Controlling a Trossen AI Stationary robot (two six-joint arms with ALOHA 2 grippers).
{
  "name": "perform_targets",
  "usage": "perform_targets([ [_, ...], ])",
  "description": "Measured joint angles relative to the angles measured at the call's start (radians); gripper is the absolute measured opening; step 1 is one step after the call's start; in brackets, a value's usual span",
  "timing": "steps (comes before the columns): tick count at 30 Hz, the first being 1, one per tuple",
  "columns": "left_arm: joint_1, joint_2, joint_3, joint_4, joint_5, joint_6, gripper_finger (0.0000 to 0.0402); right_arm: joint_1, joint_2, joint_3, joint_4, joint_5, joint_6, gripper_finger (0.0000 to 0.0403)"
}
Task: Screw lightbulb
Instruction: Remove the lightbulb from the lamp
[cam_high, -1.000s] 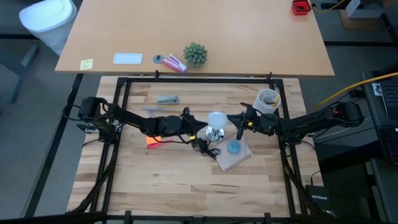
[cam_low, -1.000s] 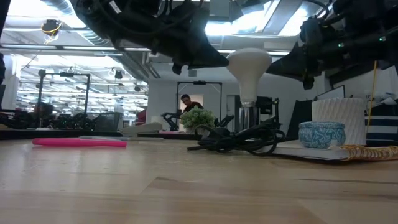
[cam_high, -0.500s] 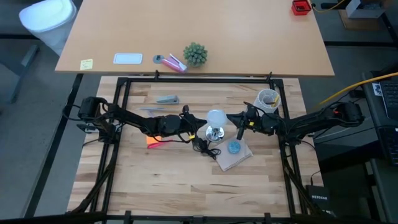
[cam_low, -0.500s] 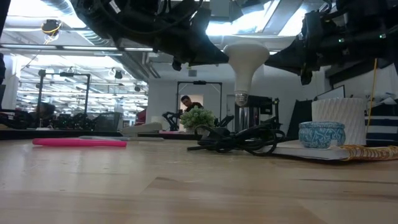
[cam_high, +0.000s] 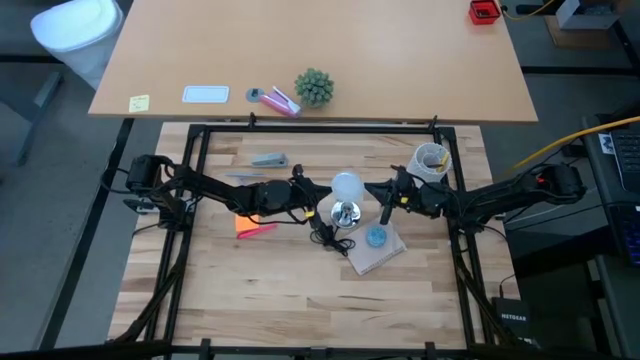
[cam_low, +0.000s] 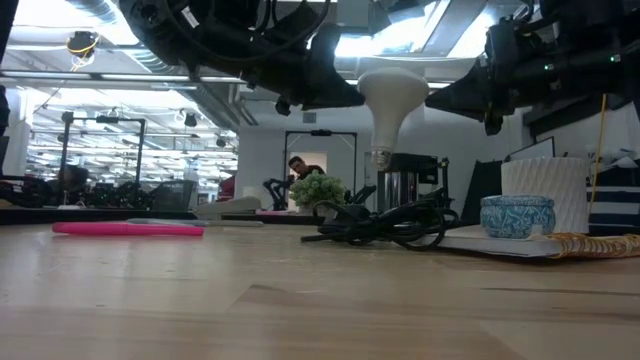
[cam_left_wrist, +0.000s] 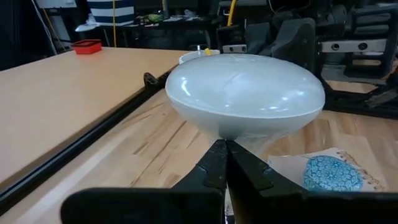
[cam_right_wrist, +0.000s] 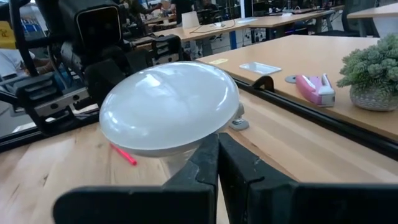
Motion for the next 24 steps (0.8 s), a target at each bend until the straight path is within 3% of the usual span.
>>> perform_targets([
  [13, 0.006, 0.000, 0.001, -0.055, 0.004, 0.008, 0.0000, 0.000, 0.007, 0.001, -0.037, 0.024, -0.005, 0.0011],
  [24, 0.028, 0.001, 0.001, -0.109, 0.004, 0.005, 0.0000, 0.000, 0.111, 0.001, 0.008, 0.051, -0.005, 0.0011],
])
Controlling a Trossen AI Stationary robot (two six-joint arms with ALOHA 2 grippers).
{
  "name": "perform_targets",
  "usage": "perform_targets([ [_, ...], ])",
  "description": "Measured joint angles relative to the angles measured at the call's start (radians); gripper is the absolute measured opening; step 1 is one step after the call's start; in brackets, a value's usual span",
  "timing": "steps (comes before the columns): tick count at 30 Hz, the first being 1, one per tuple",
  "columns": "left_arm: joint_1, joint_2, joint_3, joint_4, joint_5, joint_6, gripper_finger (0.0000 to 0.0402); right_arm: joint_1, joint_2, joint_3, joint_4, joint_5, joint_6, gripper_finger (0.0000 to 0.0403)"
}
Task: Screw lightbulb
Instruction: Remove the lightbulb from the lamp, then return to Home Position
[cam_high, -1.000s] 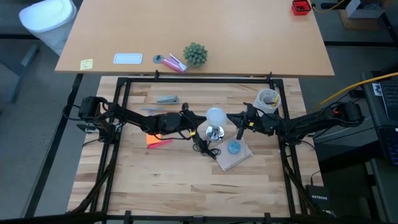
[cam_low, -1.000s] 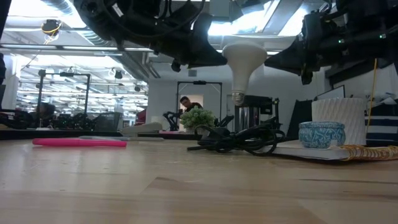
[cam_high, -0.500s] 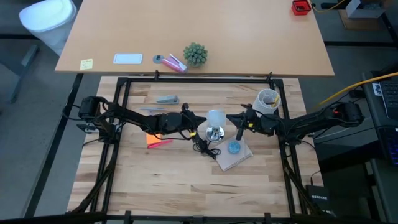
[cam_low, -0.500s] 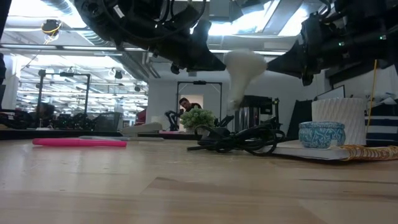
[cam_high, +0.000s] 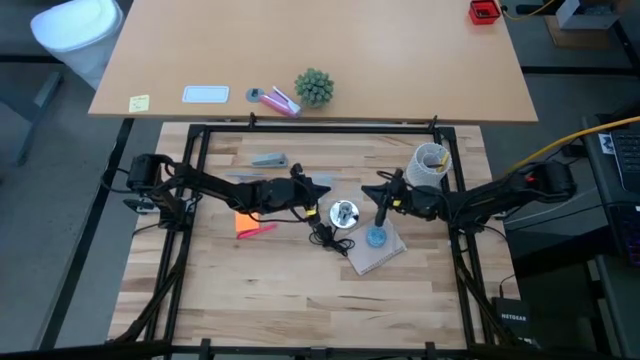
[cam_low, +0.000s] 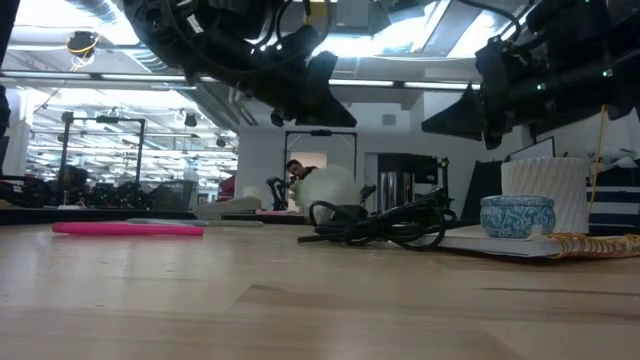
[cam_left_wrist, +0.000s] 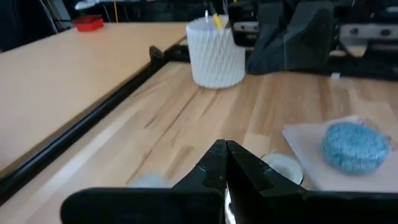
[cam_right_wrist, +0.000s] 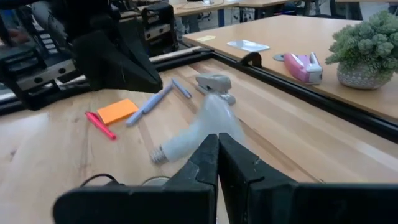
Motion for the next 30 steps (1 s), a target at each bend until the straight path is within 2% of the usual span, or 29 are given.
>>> perform_targets([
  [3, 0.028, 0.000, 0.000, -0.047, -0.018, 0.003, 0.0000, 0.000, 0.019, 0.000, 0.005, 0.003, 0.000, 0.0011],
  [6, 0.083, 0.010, 0.000, -0.097, -0.118, -0.026, 0.0000, 0.000, 0.024, 0.000, 0.005, 0.003, 0.001, 0.0011],
  [9, 0.159, 0.018, 0.000, -0.224, -0.178, -0.146, 0.0000, 0.000, 0.024, 0.000, 0.005, 0.003, 0.001, 0.0011],
  [12, 0.221, 0.022, -0.001, -0.367, -0.178, -0.290, 0.0000, 0.000, 0.024, 0.000, 0.002, 0.003, 0.002, 0.0011],
  [14, 0.237, 0.028, -0.001, -0.418, -0.167, -0.333, 0.0000, 0.000, 0.024, 0.000, -0.005, 0.003, 0.002, 0.0011],
  [22, 0.201, 0.032, -0.083, -0.397, -0.144, -0.393, 0.0000, 0.000, 0.024, 0.000, -0.008, 0.004, 0.002, 0.0011],
  [25, 0.190, 0.038, -0.122, -0.319, -0.180, -0.419, 0.0000, 0.000, 0.024, 0.000, -0.007, 0.004, 0.002, 0.0011],
  [30, 0.188, 0.029, -0.130, -0.123, -0.190, -0.342, 0.0000, 0.000, 0.024, 0.000, -0.006, 0.004, 0.003, 0.0011],
])
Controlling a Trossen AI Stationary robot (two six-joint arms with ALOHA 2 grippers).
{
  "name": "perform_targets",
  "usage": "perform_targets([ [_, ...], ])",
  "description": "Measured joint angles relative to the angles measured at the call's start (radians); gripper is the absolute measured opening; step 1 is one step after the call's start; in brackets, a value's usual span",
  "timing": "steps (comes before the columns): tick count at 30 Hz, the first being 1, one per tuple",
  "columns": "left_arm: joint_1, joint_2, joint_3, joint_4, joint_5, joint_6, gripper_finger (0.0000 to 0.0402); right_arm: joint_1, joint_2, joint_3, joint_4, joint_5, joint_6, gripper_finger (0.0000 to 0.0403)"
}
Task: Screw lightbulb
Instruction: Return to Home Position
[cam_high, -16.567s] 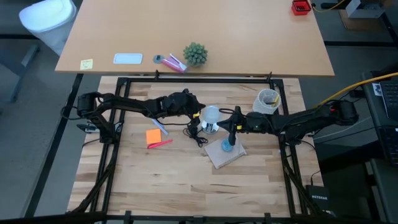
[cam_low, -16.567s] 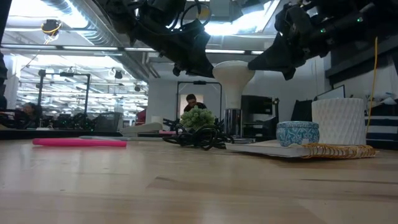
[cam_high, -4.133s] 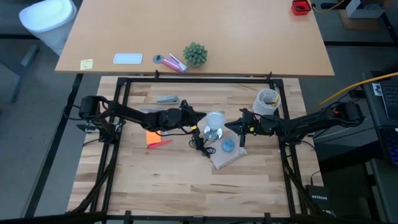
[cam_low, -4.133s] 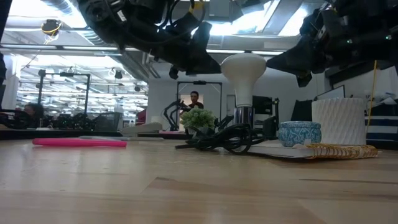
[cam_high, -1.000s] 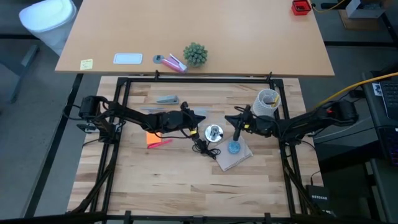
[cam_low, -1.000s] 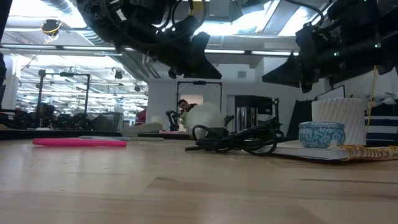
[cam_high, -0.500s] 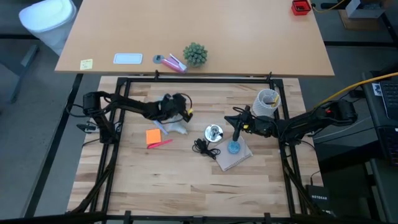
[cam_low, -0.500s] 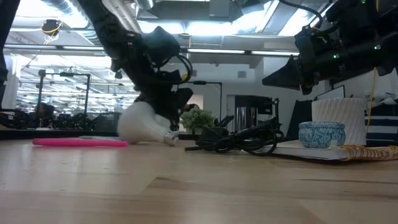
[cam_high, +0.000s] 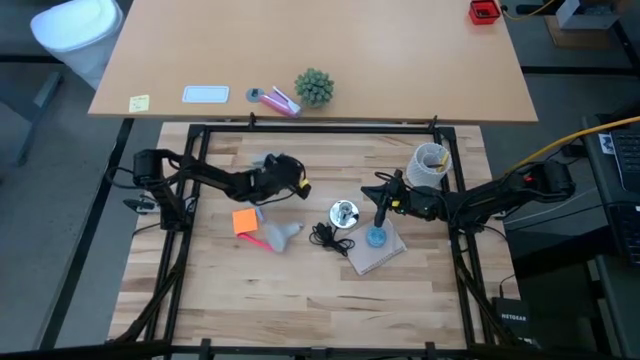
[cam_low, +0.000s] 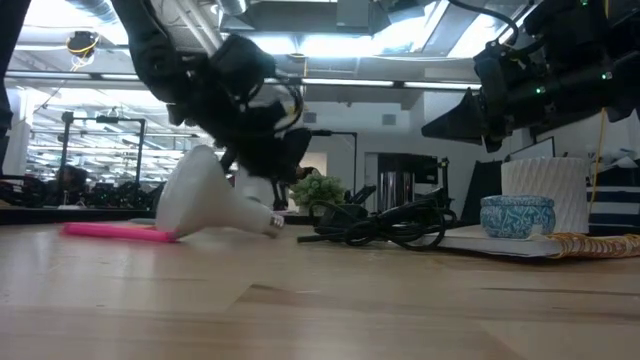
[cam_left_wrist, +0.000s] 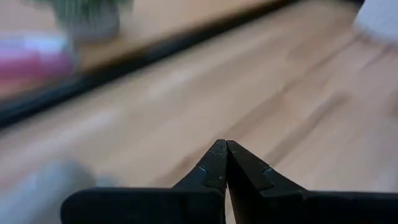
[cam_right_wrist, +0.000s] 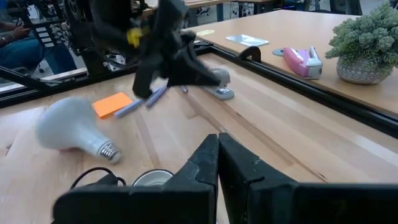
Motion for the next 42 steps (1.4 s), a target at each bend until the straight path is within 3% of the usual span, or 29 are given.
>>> perform_targets([
  [5, -0.015, -0.078, 0.000, 0.157, 0.053, 0.128, 0.0000, 0.000, 0.000, 0.000, 0.000, 0.000, 0.000, 0.0011],
  [10, -0.084, -0.221, 0.001, 0.125, 0.304, 0.196, 0.0000, 0.000, 0.000, 0.000, 0.000, -0.010, -0.002, 0.0011],
  [13, -0.137, -0.293, 0.001, 0.086, 0.394, 0.213, 0.0000, 0.000, 0.000, 0.000, 0.000, -0.012, -0.002, 0.0011],
  [23, -0.252, -0.436, 0.000, 0.046, 0.388, 0.269, 0.0000, 0.000, -0.031, 0.000, 0.082, -0.129, -0.002, 0.0012],
  [28, -0.270, -0.596, 0.000, -0.109, 0.385, 0.269, 0.0000, 0.000, -0.170, 0.000, 0.126, -0.303, -0.008, 0.0012],
  [34, -0.271, -0.856, 0.000, -0.487, 0.383, 0.266, 0.0000, 0.000, -0.422, 0.000, 0.072, -0.488, -0.058, 0.0012],
  [42, -0.271, -1.061, 0.000, -0.749, 0.384, 0.267, 0.0000, 0.000, -0.611, 0.000, 0.050, -0.499, -0.054, 0.0012],
])
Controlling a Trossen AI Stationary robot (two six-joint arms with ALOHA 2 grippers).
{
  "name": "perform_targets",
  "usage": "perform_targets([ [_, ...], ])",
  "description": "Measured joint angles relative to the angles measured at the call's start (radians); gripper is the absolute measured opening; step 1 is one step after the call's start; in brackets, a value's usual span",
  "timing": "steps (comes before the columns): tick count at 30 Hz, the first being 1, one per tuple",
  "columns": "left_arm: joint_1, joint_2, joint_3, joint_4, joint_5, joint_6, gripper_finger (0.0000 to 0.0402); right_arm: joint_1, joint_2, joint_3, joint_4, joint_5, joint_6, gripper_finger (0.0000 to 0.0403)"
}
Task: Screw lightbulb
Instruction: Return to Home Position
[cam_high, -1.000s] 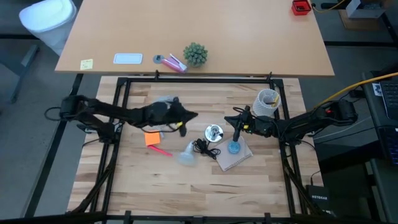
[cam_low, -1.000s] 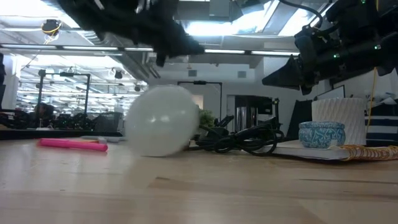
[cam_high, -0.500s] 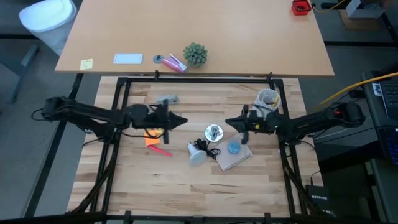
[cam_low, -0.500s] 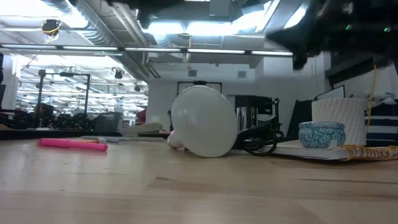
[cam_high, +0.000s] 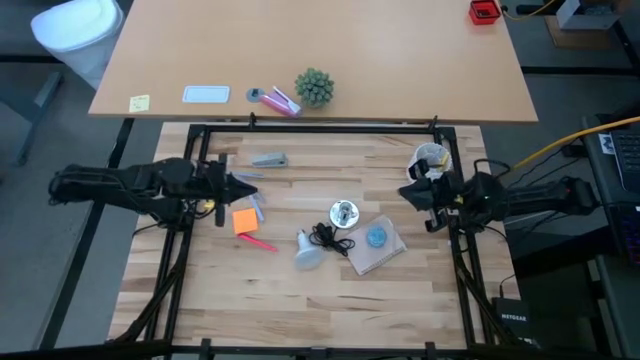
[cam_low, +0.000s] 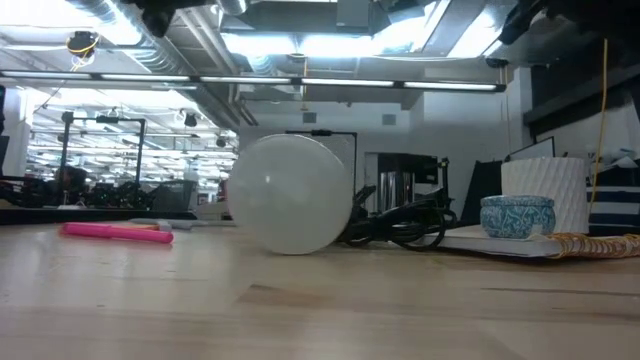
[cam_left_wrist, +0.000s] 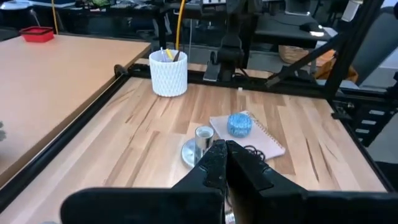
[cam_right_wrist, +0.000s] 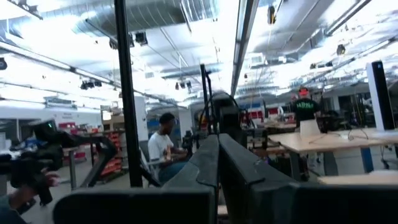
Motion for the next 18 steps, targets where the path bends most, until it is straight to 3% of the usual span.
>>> perform_targets([
  [8, 0.003, -0.075, 0.000, -0.127, 0.000, 0.135, 0.0000, 0.000, -0.010, 0.000, -0.006, 0.009, 0.001, 0.0012],
  [11, 0.003, -0.084, -0.006, -0.147, 0.000, 0.122, 0.0000, 0.000, -0.015, 0.000, -0.046, 0.015, 0.005, 0.0012],
  [18, 0.003, -0.148, -0.168, -0.050, 0.000, 0.089, 0.0000, 0.000, -0.134, -0.001, -0.219, -0.038, 0.005, 0.0012],
])
